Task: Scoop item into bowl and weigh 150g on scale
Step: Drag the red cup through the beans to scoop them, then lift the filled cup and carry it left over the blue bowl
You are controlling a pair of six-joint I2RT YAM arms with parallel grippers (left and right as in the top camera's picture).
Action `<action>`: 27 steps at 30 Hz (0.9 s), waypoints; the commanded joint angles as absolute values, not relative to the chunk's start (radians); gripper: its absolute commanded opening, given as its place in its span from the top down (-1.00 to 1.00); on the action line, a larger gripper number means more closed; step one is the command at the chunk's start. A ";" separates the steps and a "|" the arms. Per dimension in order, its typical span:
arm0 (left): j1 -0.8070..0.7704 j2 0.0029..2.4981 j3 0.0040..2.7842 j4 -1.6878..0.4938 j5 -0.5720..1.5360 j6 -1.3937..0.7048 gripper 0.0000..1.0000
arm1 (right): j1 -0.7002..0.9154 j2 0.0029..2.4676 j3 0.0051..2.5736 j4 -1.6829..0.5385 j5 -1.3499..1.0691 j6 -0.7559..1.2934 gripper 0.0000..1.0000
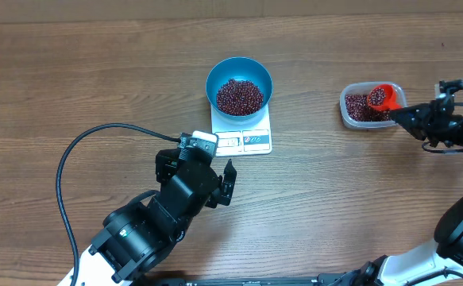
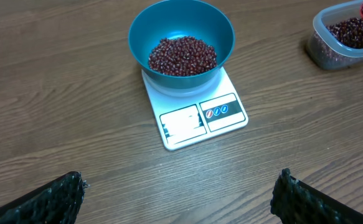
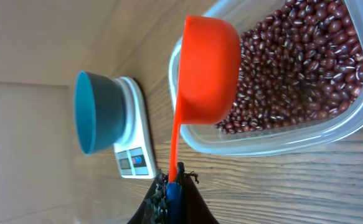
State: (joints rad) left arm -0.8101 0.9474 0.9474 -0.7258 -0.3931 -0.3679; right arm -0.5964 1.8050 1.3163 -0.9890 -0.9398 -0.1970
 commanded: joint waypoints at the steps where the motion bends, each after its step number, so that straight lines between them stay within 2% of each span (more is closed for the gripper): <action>1: -0.805 0.949 0.939 -0.722 -0.392 -0.382 -0.99 | -0.601 1.809 1.329 -0.992 -1.053 -0.220 0.93; 6: -0.805 0.949 0.939 -0.722 -0.392 -0.382 -0.99 | -0.583 1.809 1.329 -0.994 -1.166 -0.245 0.93; 11: -0.805 0.949 0.939 -0.722 -0.392 -0.382 -0.99 | -0.523 1.809 1.329 -0.994 -1.173 -0.244 0.93; 20: -0.805 0.949 0.939 -0.721 -0.391 -0.382 -0.99 | -0.320 1.809 1.329 -0.923 -1.306 -0.232 0.93; 27: -0.805 0.949 0.939 -0.721 -0.391 -0.382 -0.99 | -0.161 1.809 1.329 -0.784 -1.303 -0.113 0.93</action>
State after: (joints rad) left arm -0.8101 0.9474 0.9474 -0.7258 -0.3931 -0.3679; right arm -0.2050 1.8050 1.3163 -0.8158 -1.2636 -0.1726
